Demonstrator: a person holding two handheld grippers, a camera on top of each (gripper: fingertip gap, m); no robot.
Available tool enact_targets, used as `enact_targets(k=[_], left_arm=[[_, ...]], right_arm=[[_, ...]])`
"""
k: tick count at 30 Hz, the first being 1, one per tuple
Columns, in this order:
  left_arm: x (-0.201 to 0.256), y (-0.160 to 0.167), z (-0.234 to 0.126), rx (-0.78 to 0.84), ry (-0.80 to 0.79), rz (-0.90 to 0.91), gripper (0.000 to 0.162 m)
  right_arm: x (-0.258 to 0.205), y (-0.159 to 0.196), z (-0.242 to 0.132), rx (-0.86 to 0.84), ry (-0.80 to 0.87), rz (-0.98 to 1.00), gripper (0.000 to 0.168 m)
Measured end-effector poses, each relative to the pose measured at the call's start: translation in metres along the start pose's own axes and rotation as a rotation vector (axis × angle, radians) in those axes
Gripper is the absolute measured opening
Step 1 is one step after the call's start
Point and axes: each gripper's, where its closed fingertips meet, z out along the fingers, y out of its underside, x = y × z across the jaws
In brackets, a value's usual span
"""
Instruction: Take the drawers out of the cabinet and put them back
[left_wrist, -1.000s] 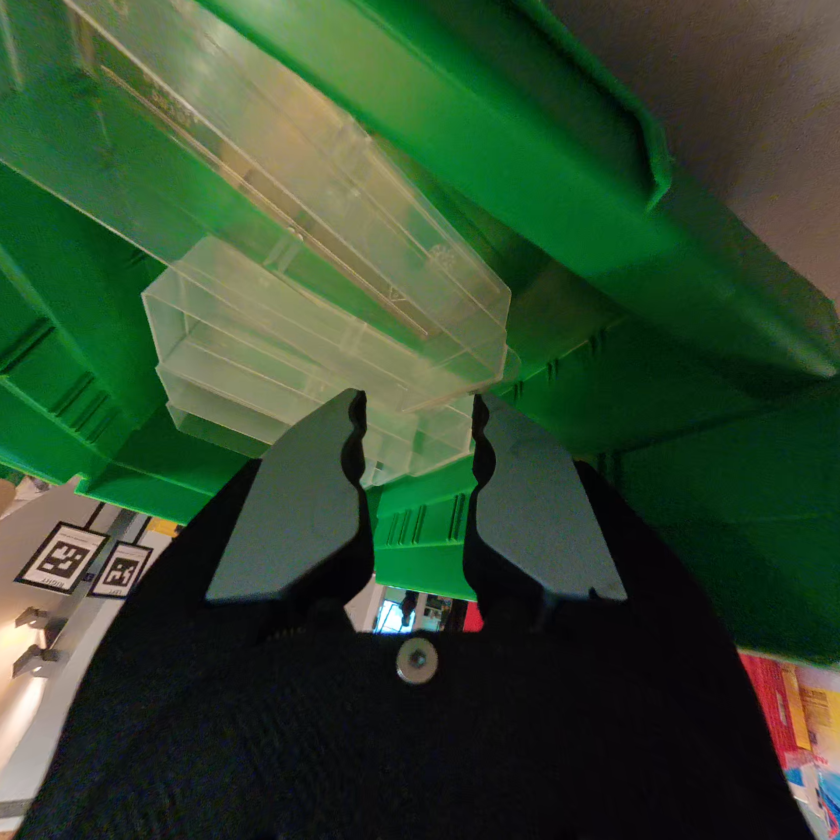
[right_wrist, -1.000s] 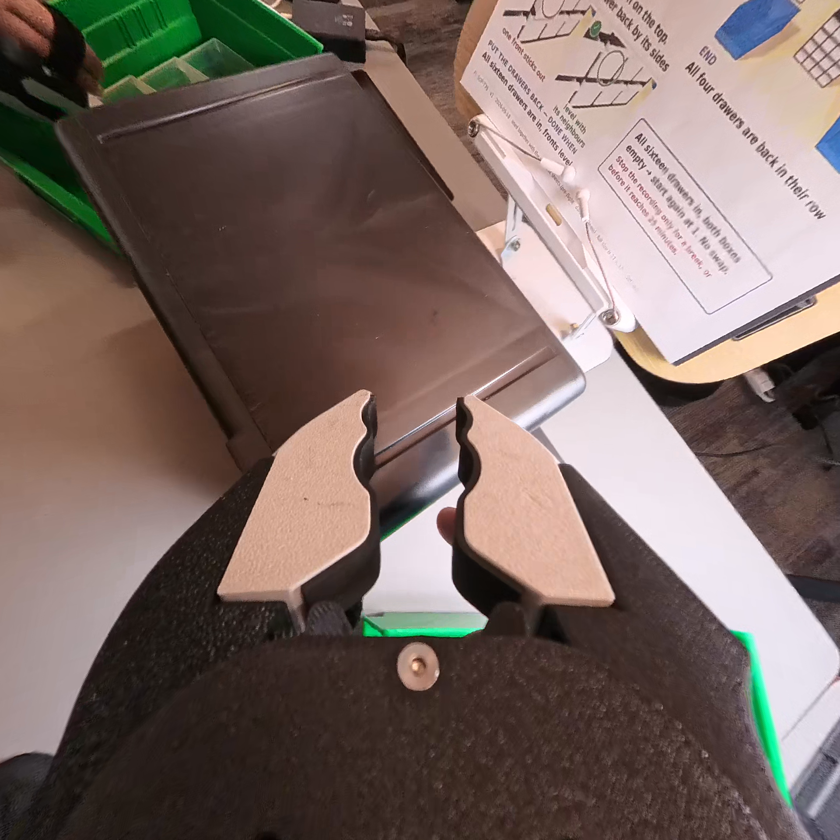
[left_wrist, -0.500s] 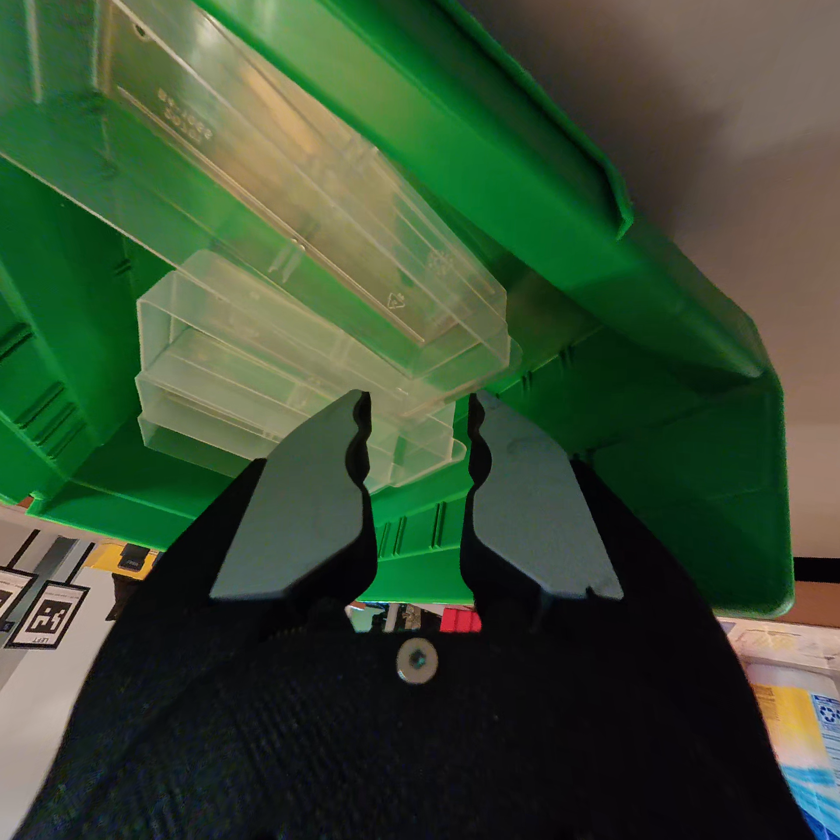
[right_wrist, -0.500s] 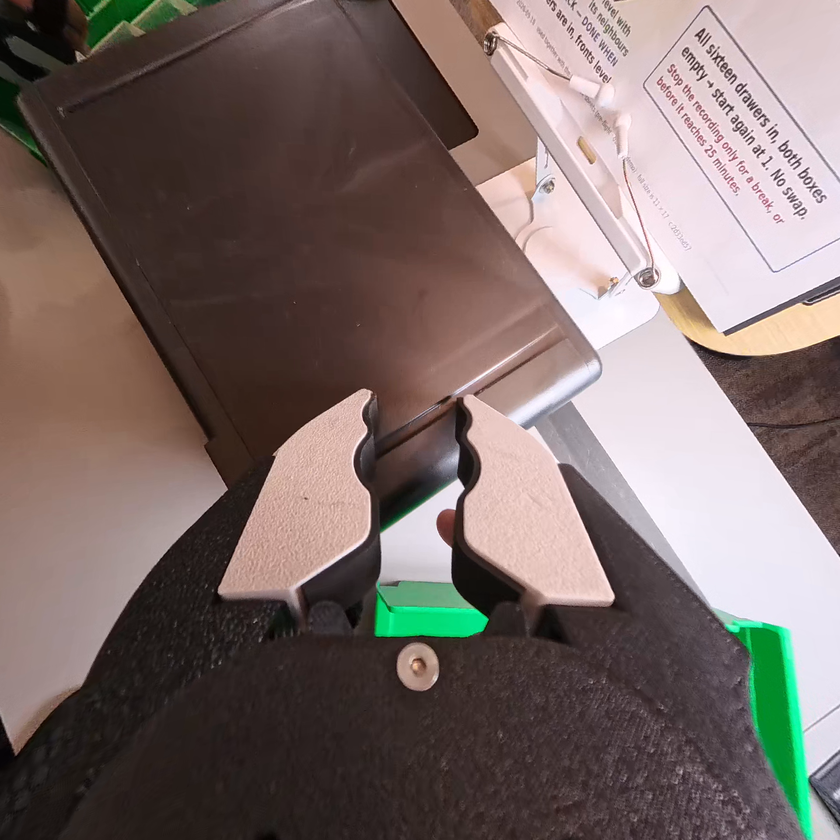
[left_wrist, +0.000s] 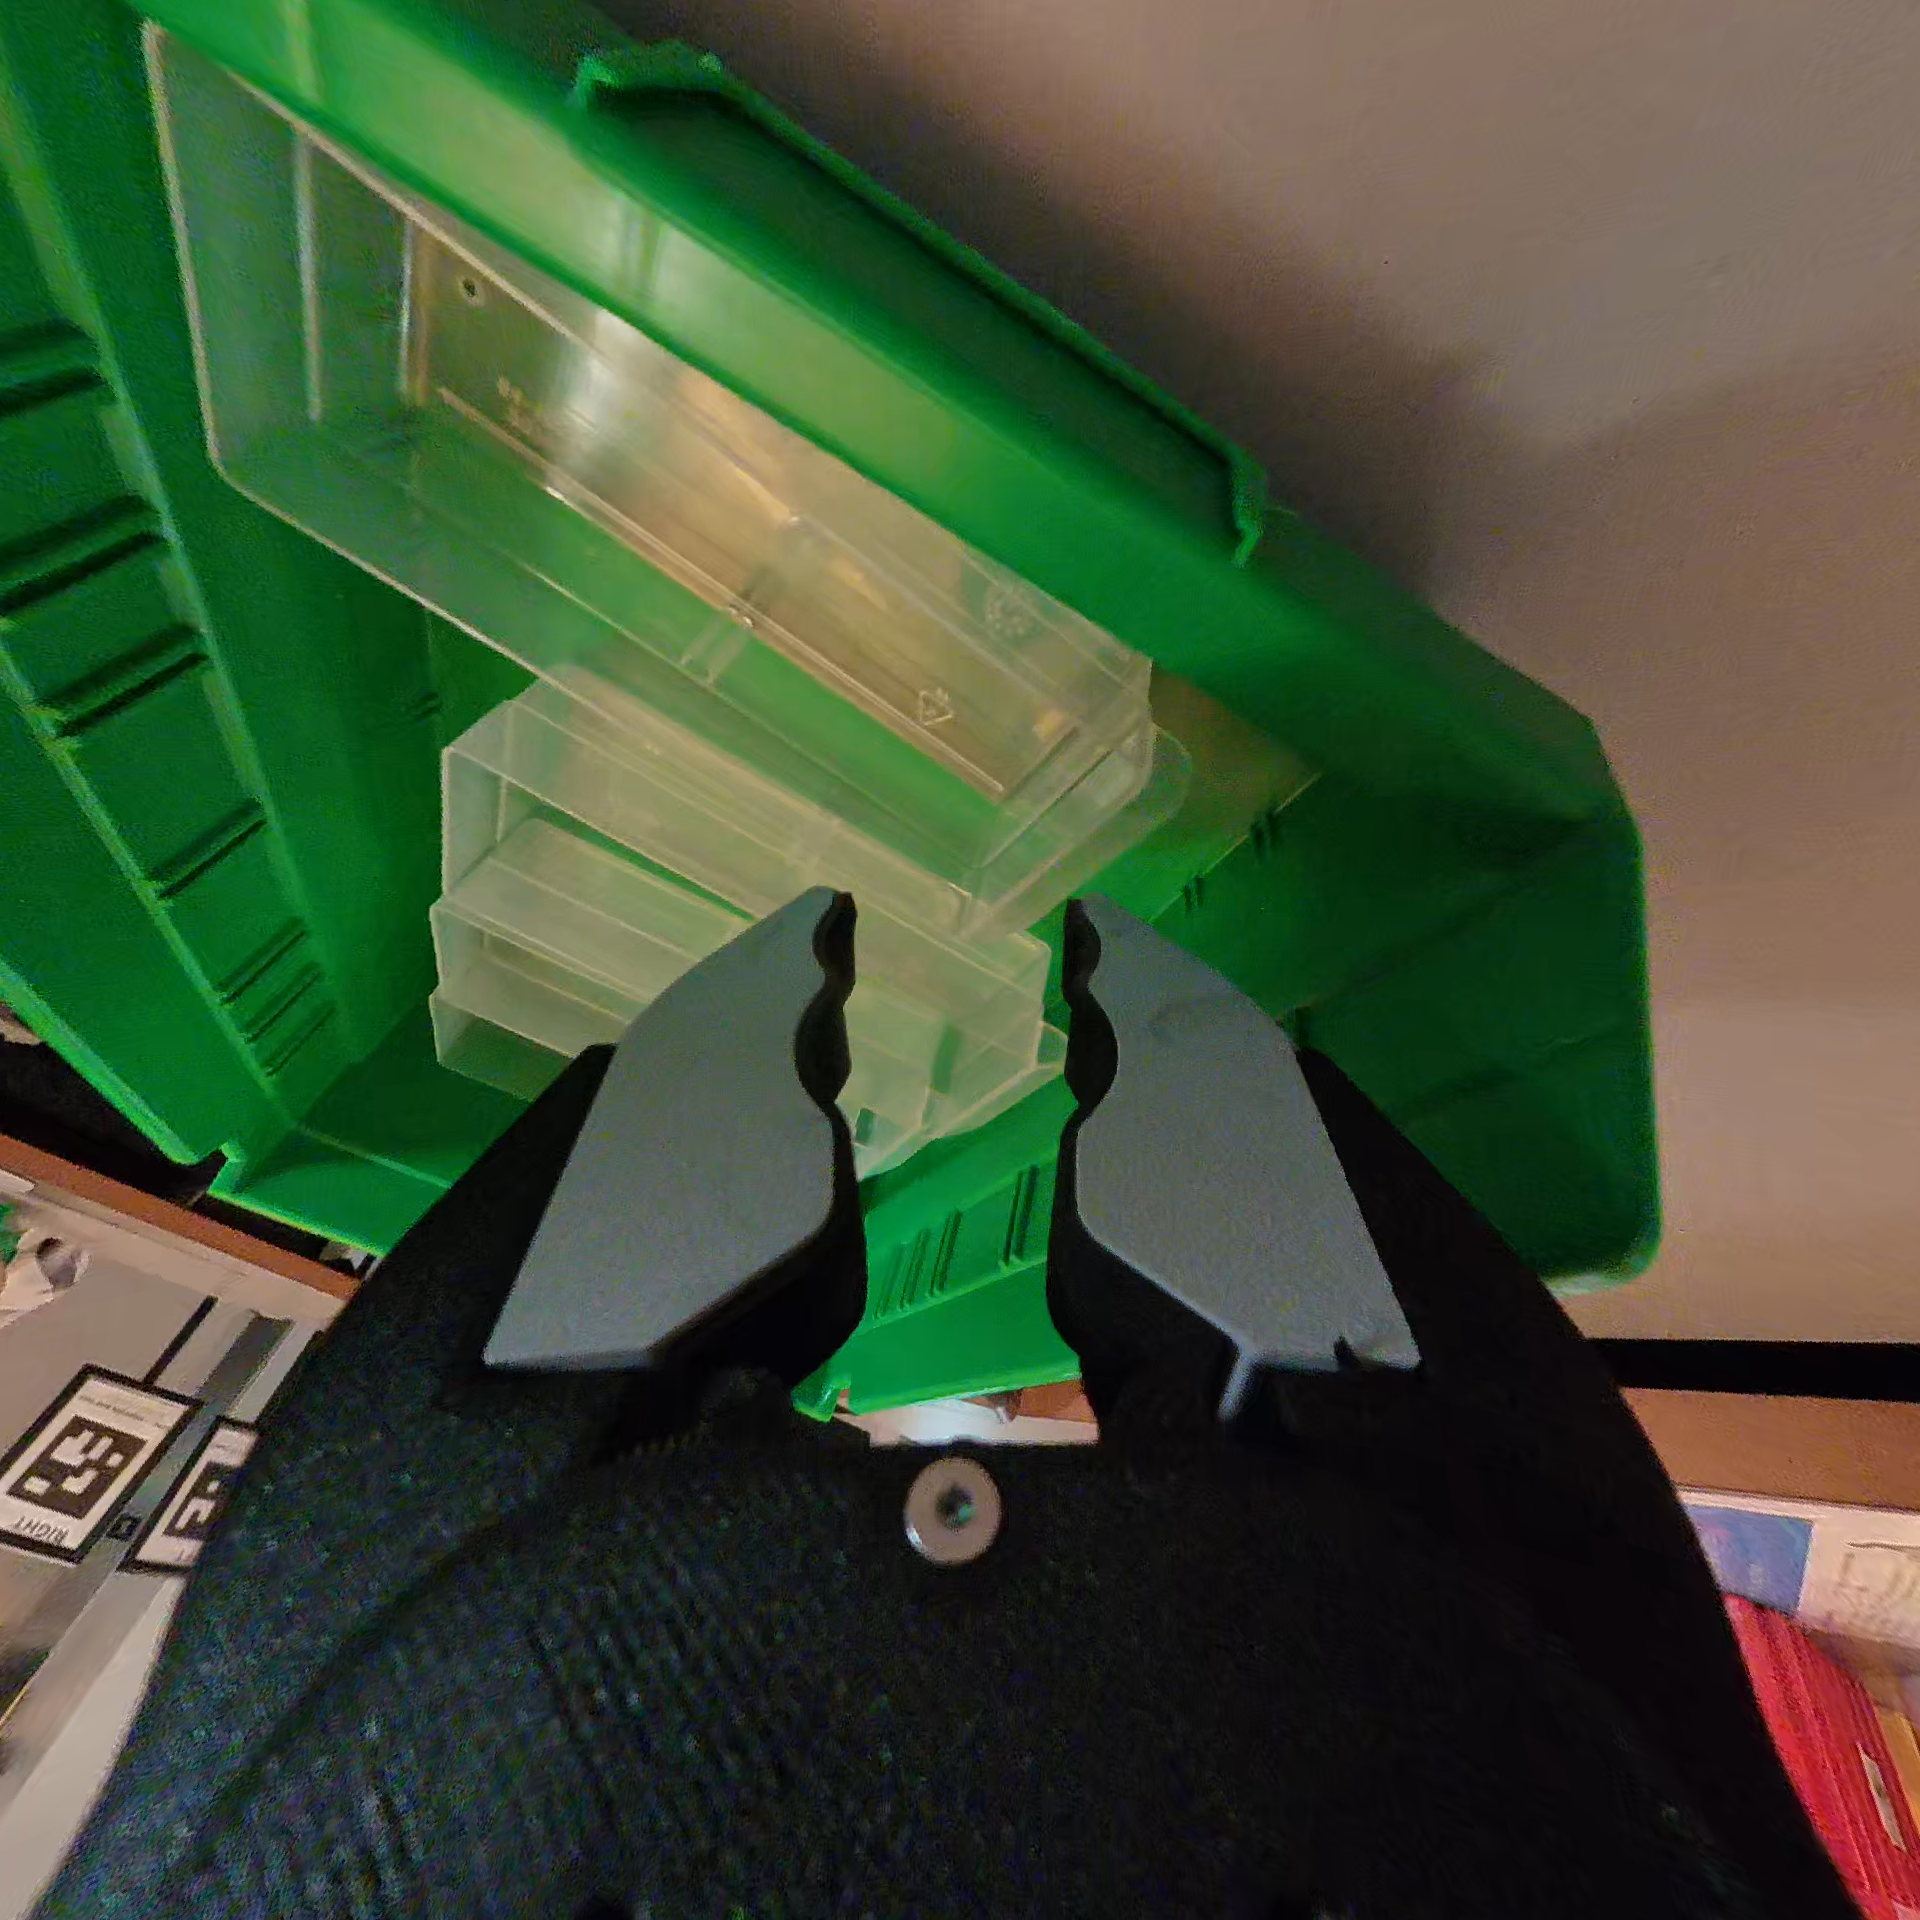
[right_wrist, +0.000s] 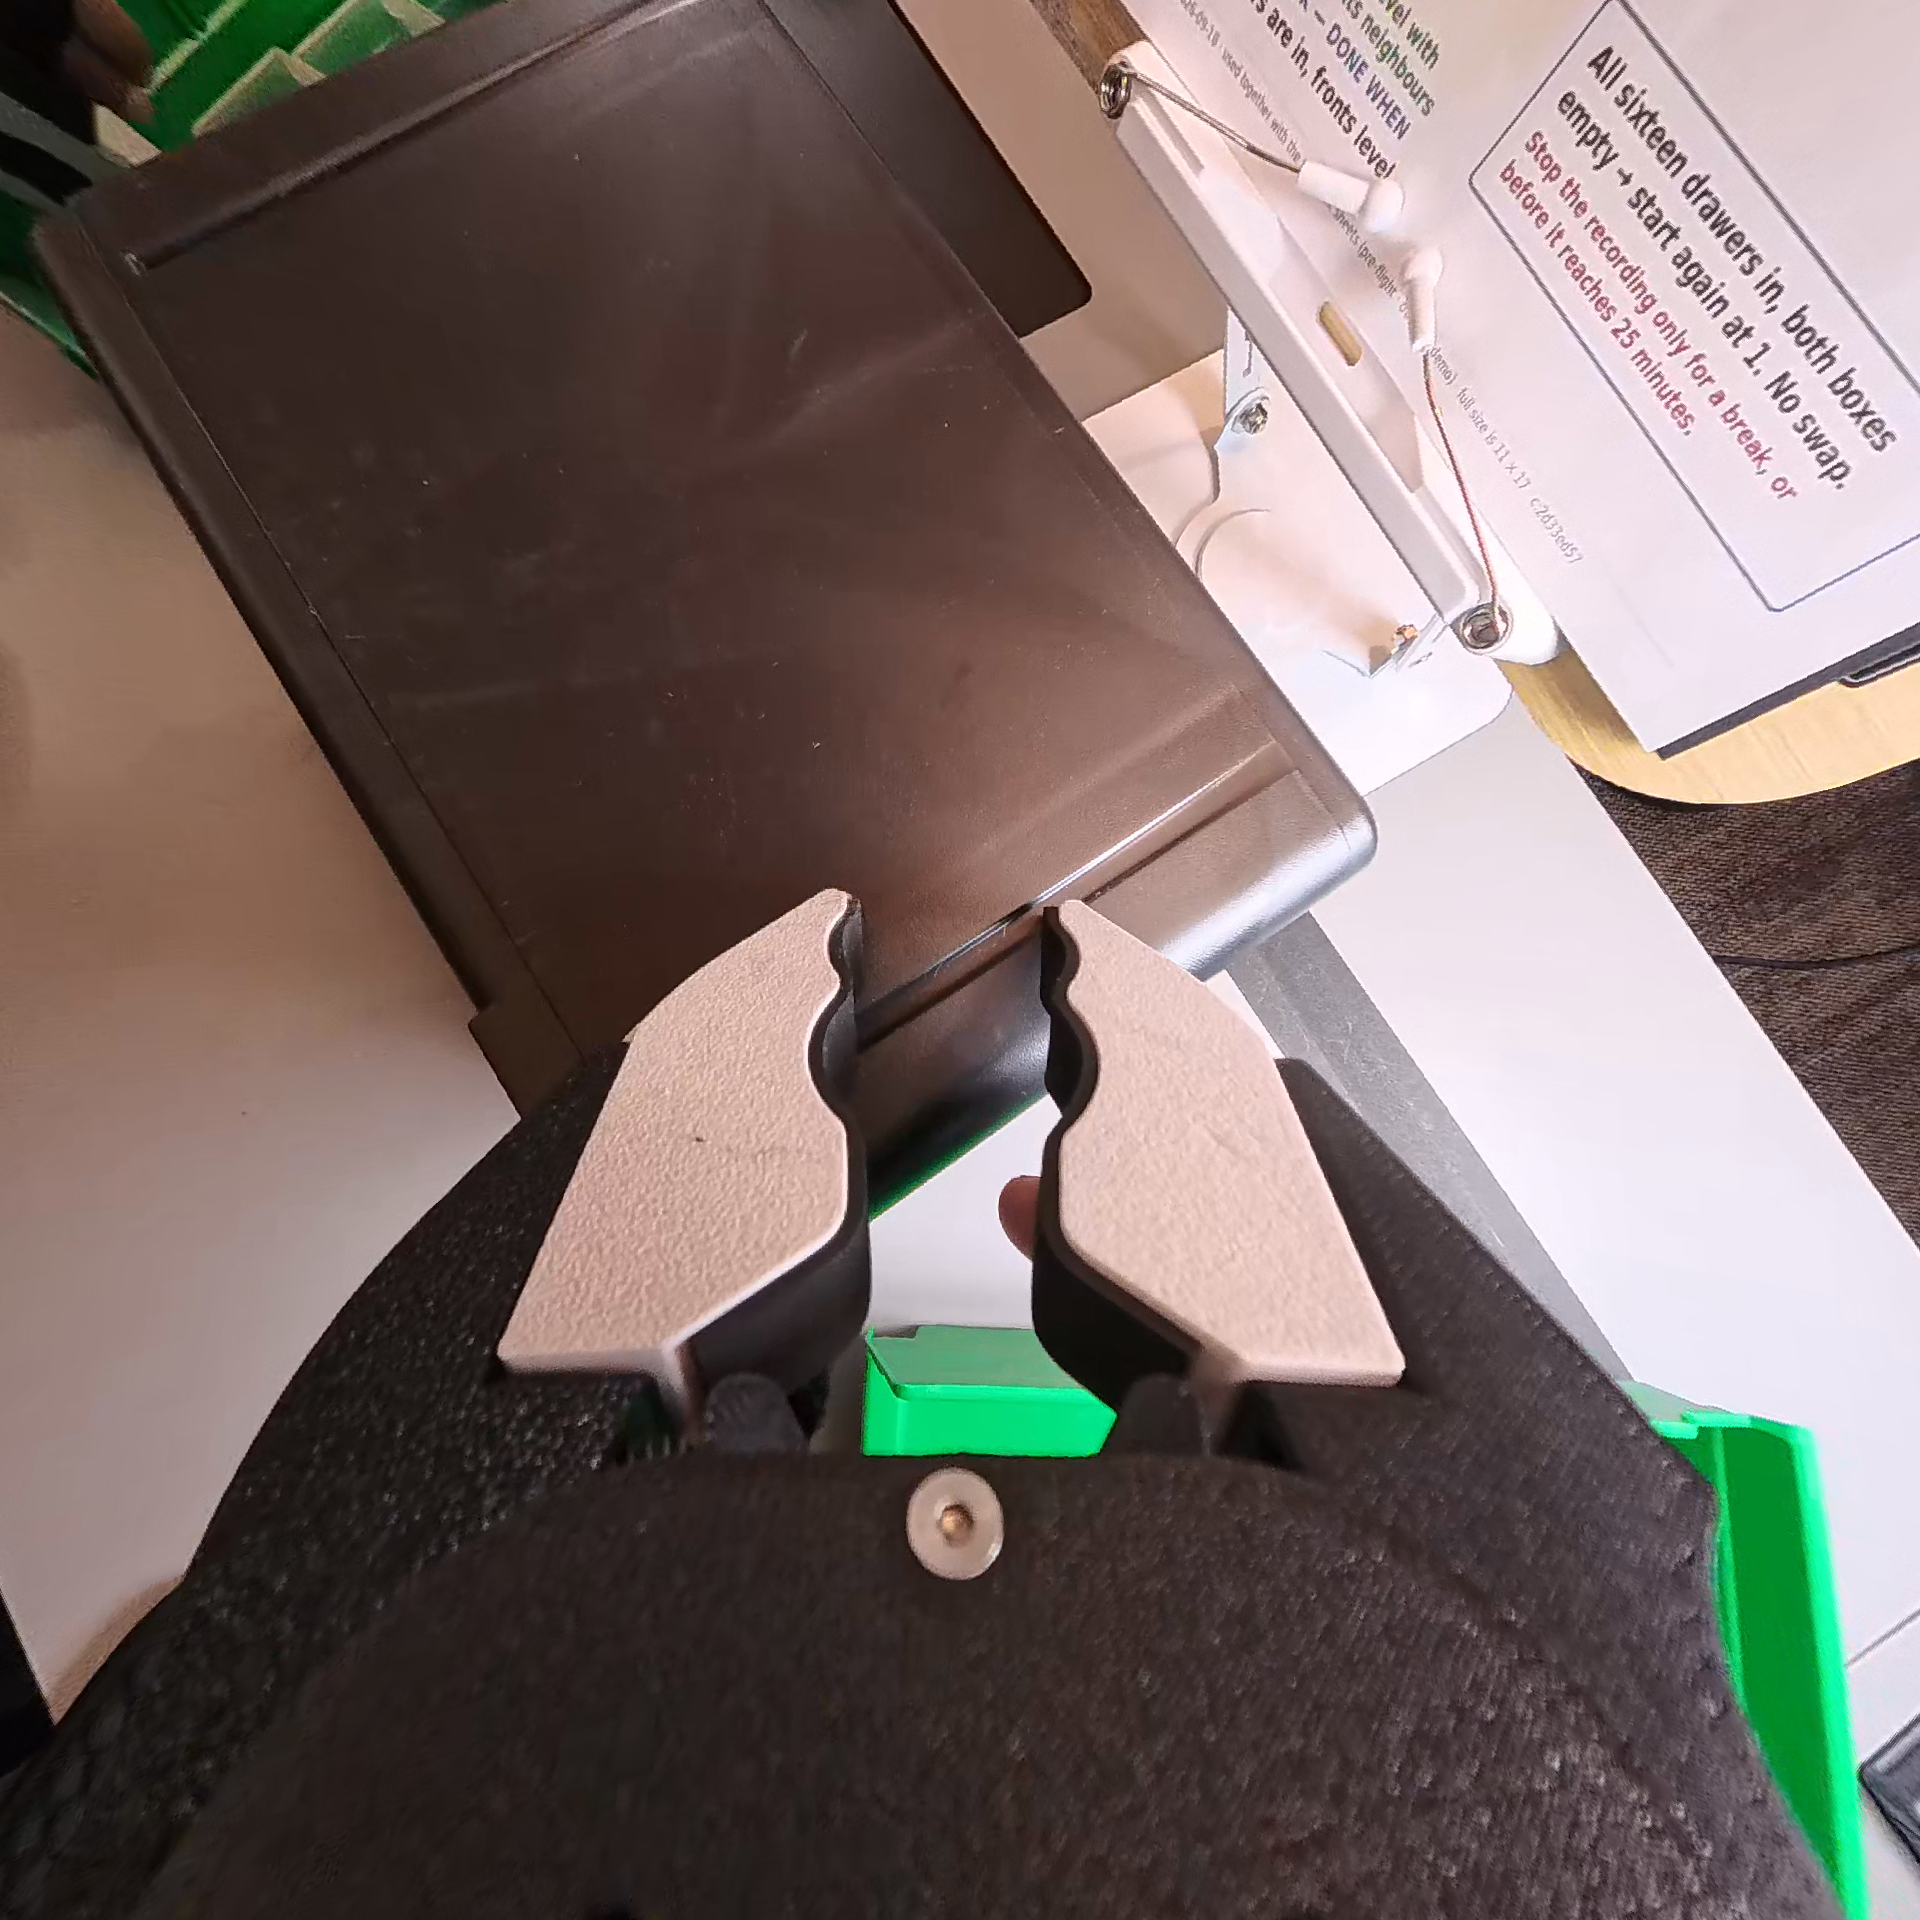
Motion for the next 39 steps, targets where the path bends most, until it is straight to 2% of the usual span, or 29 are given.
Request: enact_targets(k=[6,11,17,25,27,33,39], left_arm=[[0.011,-0.008,0.007,0.011,0.048,0.022,0.041],[0.017,-0.007,0.008,0.0,0.107,0.019,0.032],[0.022,-0.009,0.003,0.034,0.181,-0.064,0.032],[0.029,-0.006,0.02,-0.016,0.234,0.05,0.036],[0.03,-0.006,0.021,-0.011,0.23,0.045,0.031],[0.023,-0.016,0.005,0.032,0.181,-0.117,0.018],[0.01,-0.04,-0.045,0.098,0.102,-0.356,0.015]], right_arm=[[0.0,0.0,0.0,0.013,-0.004,-0.001,0.033],[0.001,-0.001,0.001,0.001,-0.002,-0.003,0.032],[-0.001,-0.002,0.003,-0.003,-0.02,0.011,0.03],[-0.001,-0.003,0.003,0.002,-0.036,-0.002,0.03],[-0.001,-0.003,0.003,0.0,-0.036,-0.005,0.03],[-0.001,-0.003,0.004,0.018,-0.038,-0.007,0.03],[-0.001,-0.003,0.003,0.031,-0.026,-0.001,0.03]])
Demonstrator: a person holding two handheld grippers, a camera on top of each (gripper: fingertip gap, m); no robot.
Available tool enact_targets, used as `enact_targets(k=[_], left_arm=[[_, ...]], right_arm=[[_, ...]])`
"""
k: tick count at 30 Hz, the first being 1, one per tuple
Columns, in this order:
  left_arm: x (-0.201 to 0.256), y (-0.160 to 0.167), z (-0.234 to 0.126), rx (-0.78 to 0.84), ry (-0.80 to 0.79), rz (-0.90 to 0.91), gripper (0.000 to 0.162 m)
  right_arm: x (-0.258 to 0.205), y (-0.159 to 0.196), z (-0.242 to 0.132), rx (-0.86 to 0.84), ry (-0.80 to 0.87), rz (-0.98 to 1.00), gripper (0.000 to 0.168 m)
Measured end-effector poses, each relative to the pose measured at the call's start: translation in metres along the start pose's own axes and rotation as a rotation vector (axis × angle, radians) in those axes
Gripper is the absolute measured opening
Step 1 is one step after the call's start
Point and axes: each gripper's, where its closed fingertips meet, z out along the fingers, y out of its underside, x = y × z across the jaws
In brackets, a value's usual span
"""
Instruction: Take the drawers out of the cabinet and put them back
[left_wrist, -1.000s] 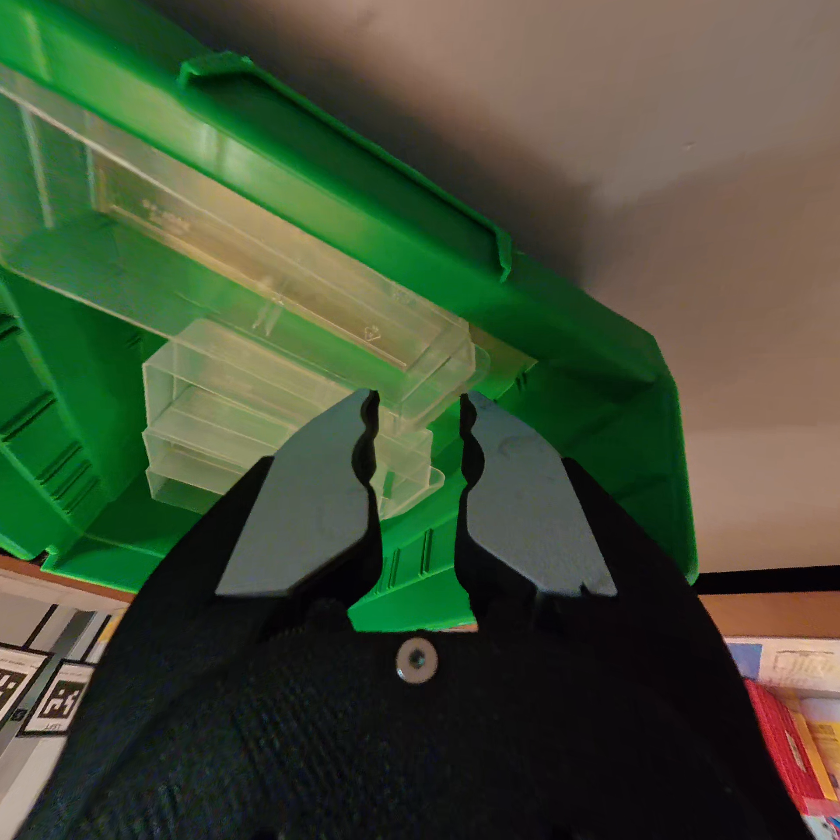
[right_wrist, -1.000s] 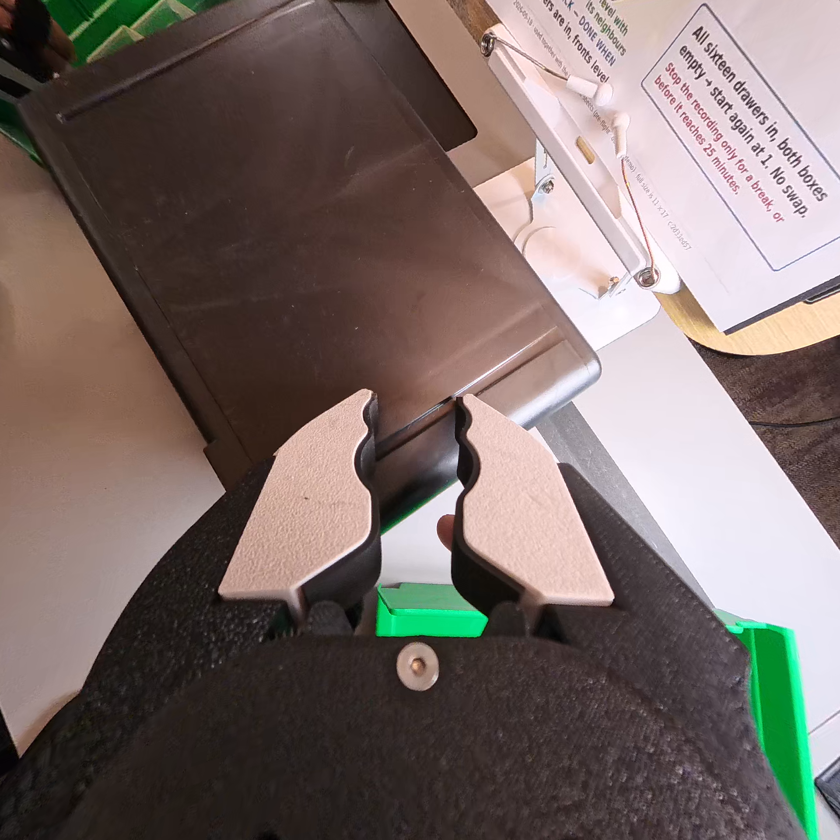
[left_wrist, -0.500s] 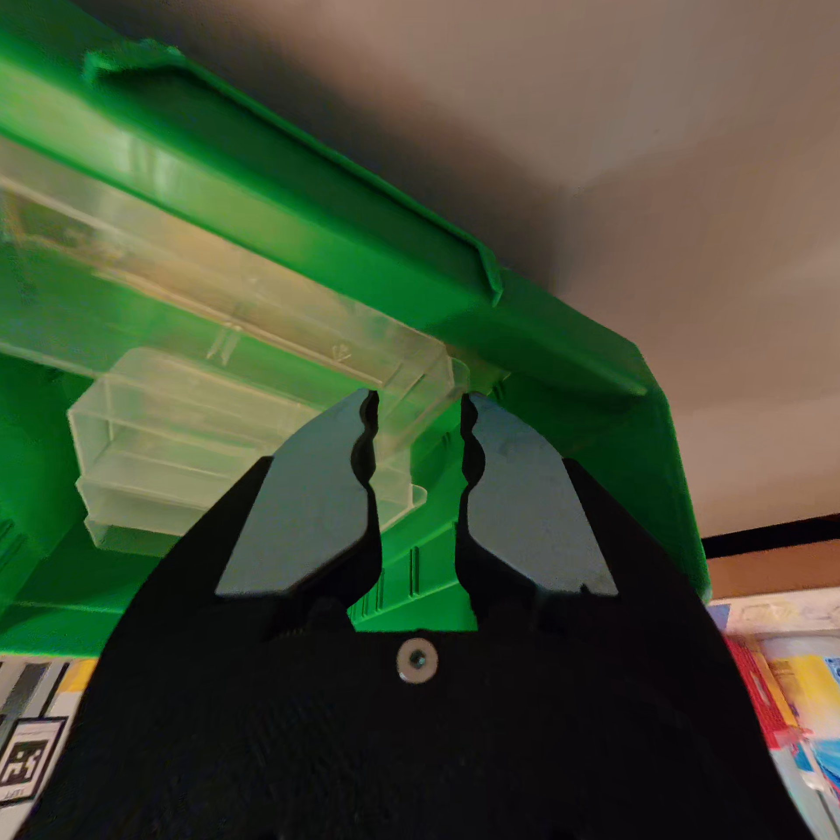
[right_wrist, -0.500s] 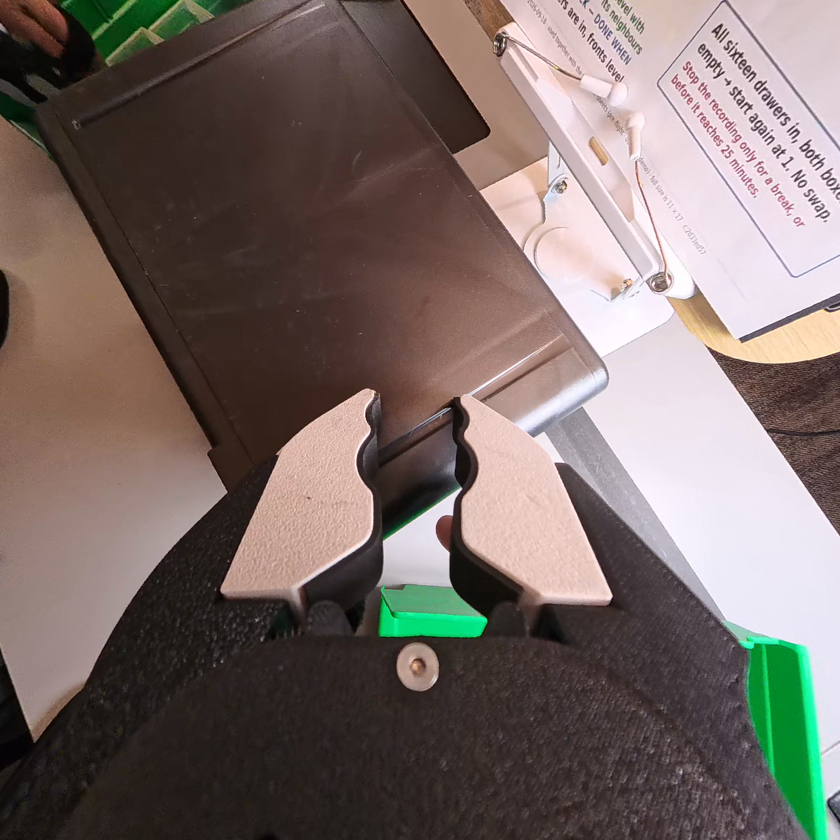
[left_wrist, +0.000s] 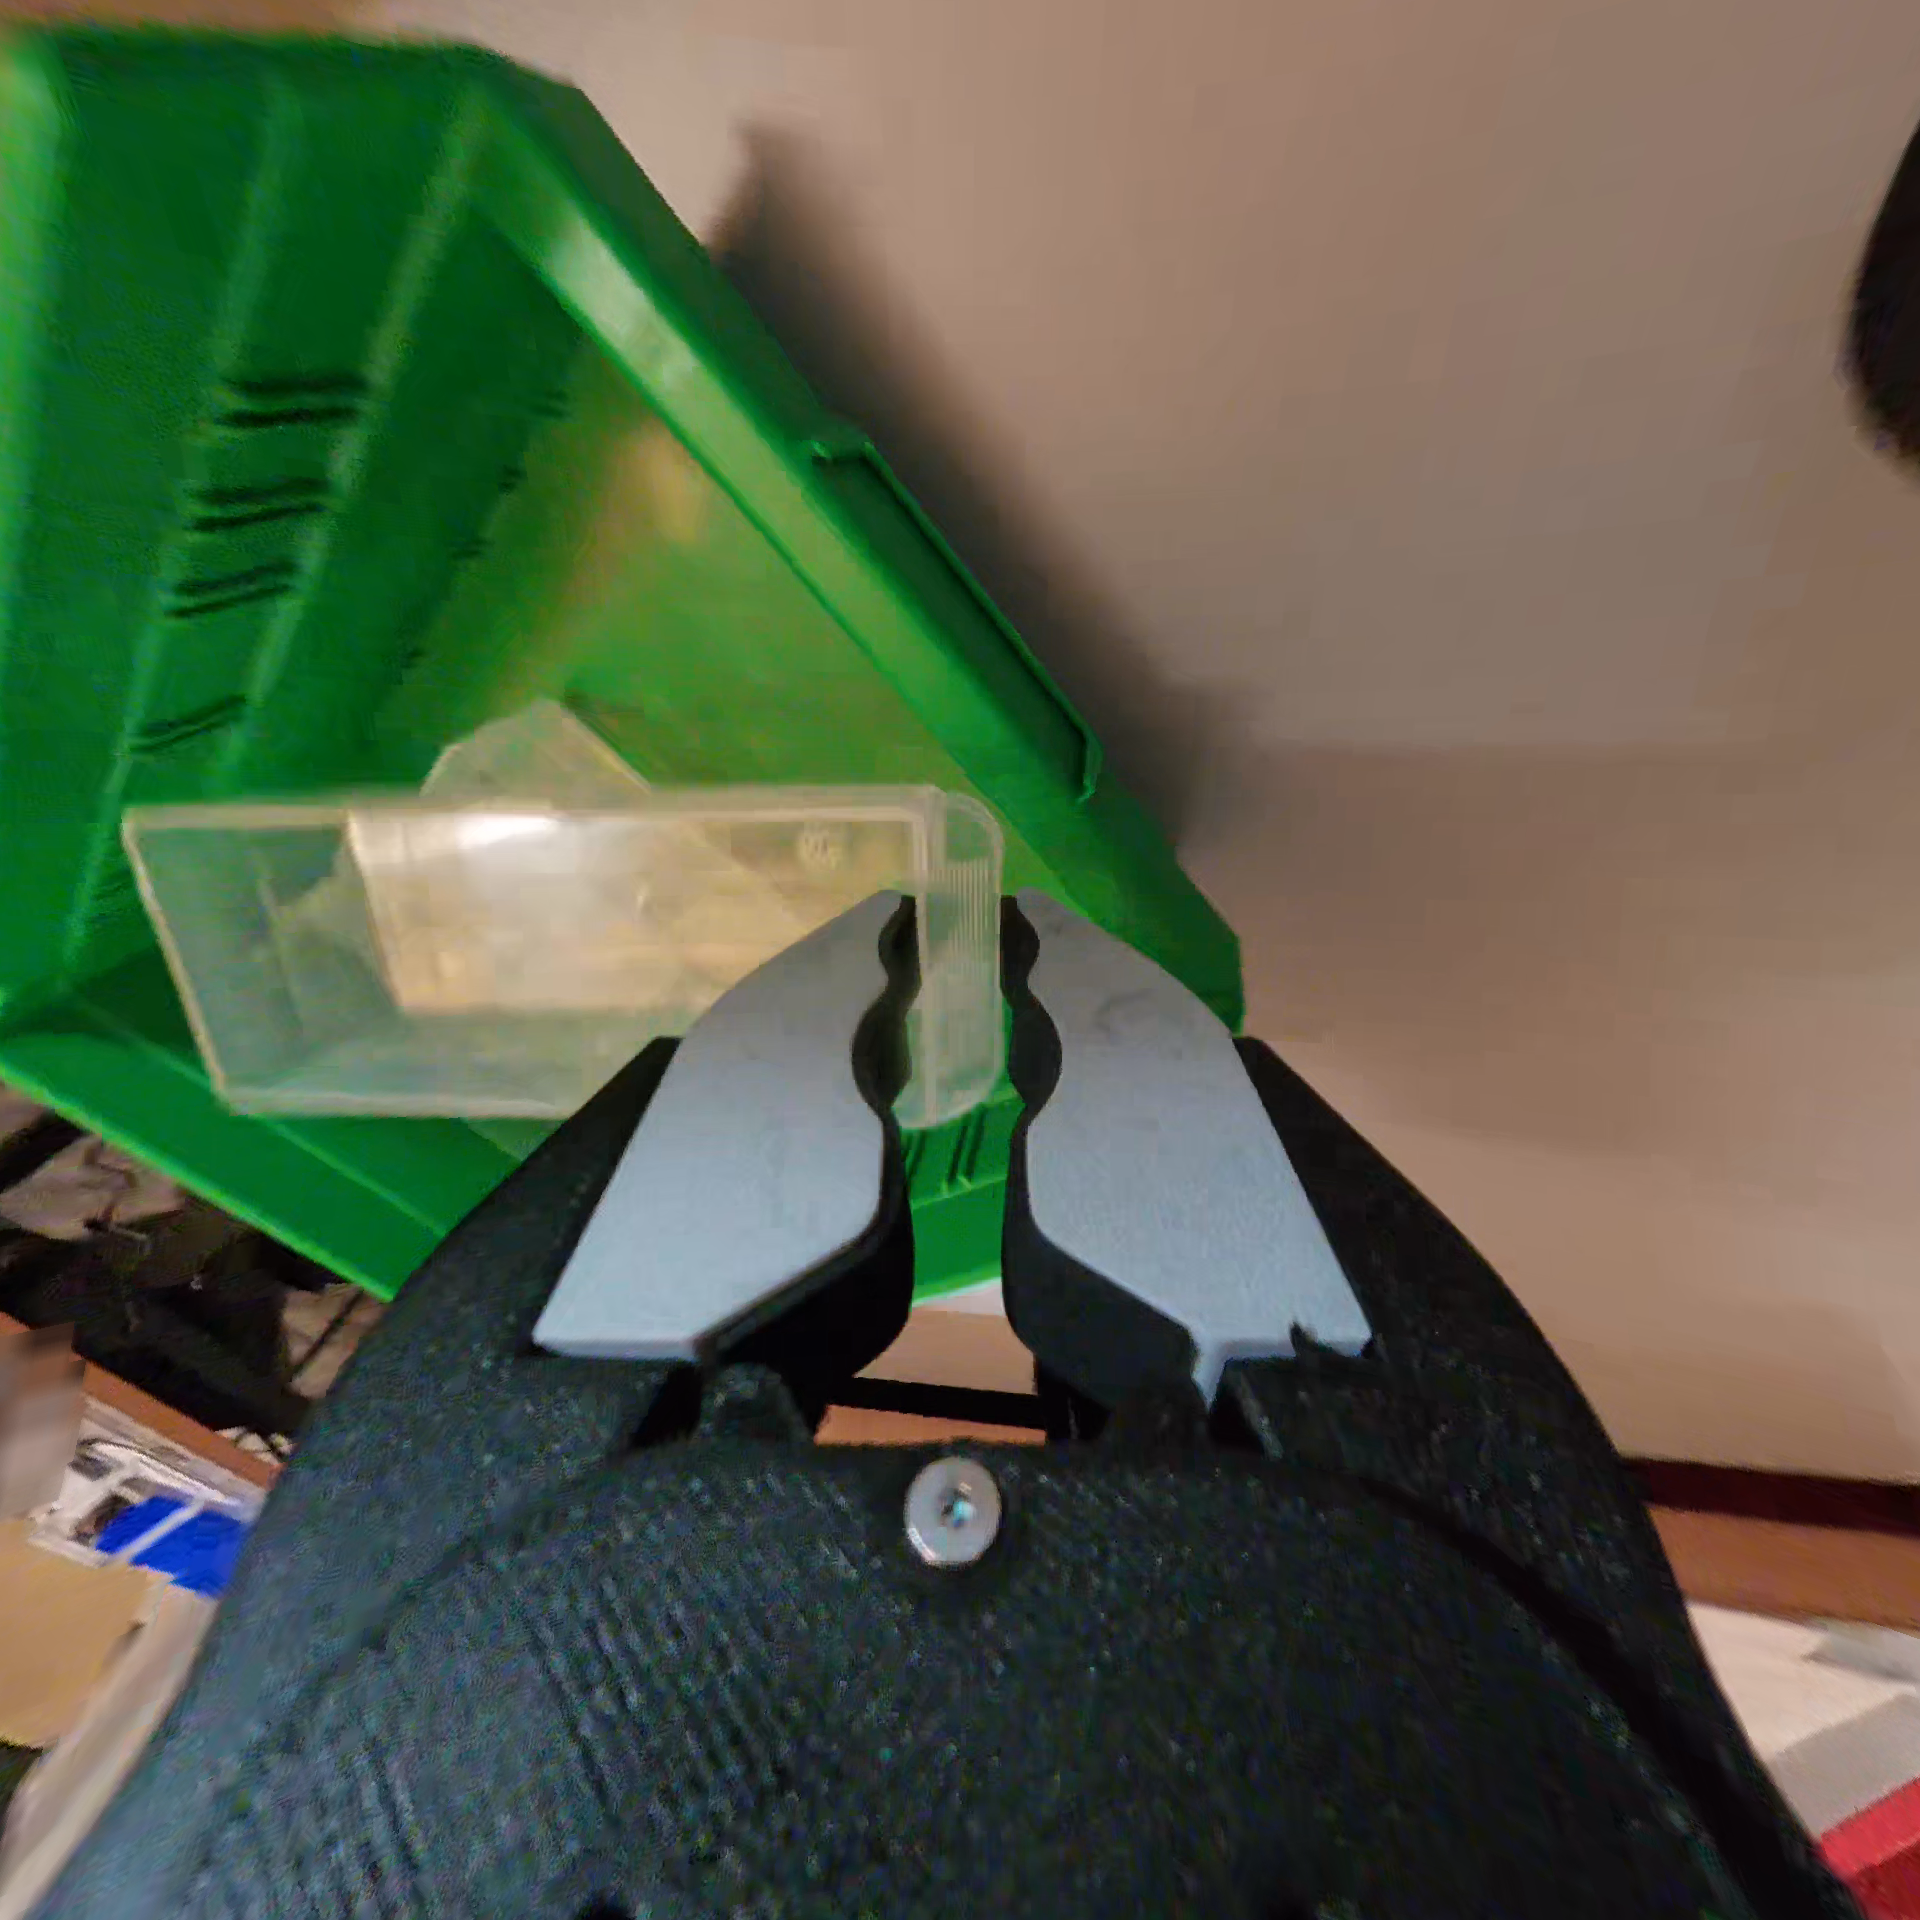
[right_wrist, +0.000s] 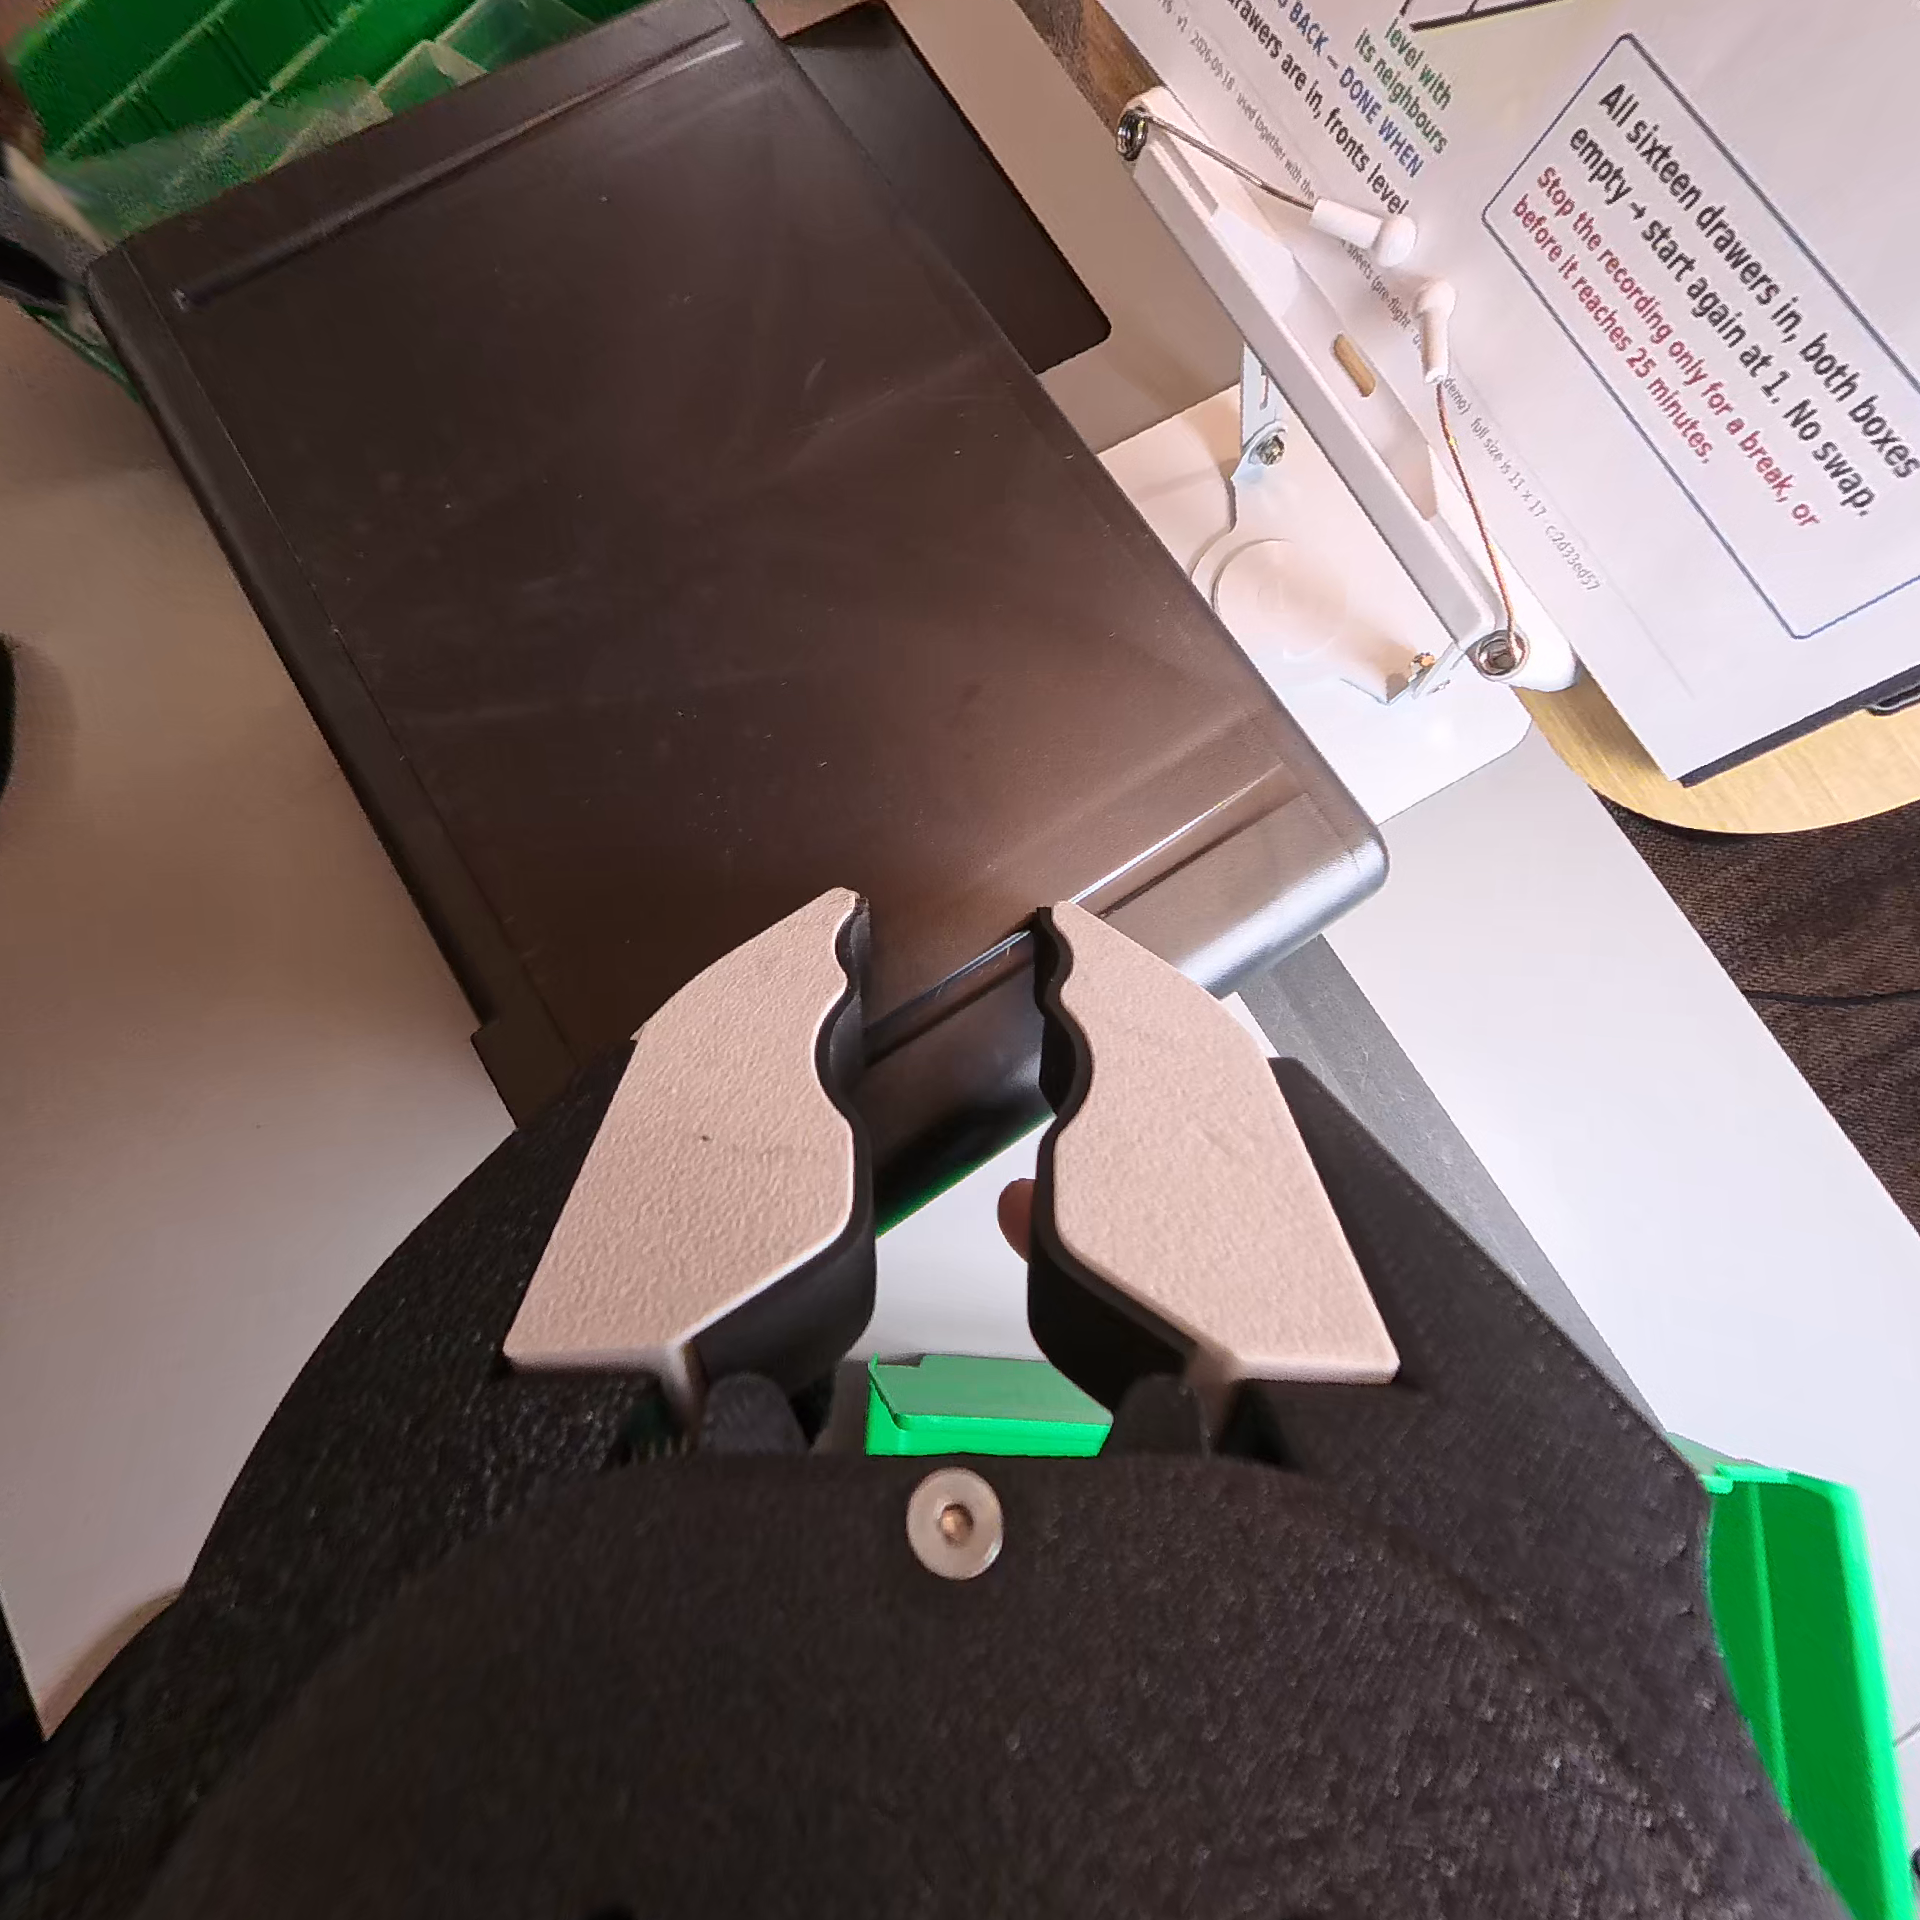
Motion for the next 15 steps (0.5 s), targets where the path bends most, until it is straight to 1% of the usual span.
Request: enact_targets(k=[2,4,6,9,12,15], left_arm=[[0.0,-0.016,-0.022,0.05,-0.029,-0.08,0.014],[0.004,-0.038,-0.044,0.121,-0.04,-0.135,0.014],[0.01,-0.07,-0.067,0.22,-0.022,-0.192,0.014],[0.021,-0.129,-0.096,0.41,0.048,-0.268,0.014],[0.025,-0.183,-0.107,0.554,0.13,-0.312,0.014],[0.026,-0.223,-0.099,0.619,0.228,-0.312,0.014]], right_arm=[[0.0,0.0,0.0,-0.005,0.001,0.002,0.03],[0.0,0.0,0.0,-0.016,0.003,0.001,0.03],[-0.001,0.0,0.0,-0.03,0.007,-0.008,0.029],[-0.001,0.0,0.0,-0.045,0.016,-0.031,0.027],[-0.002,0.0,-0.001,-0.053,0.025,-0.042,0.026],[-0.003,0.0,-0.001,-0.055,0.039,-0.042,0.024]])
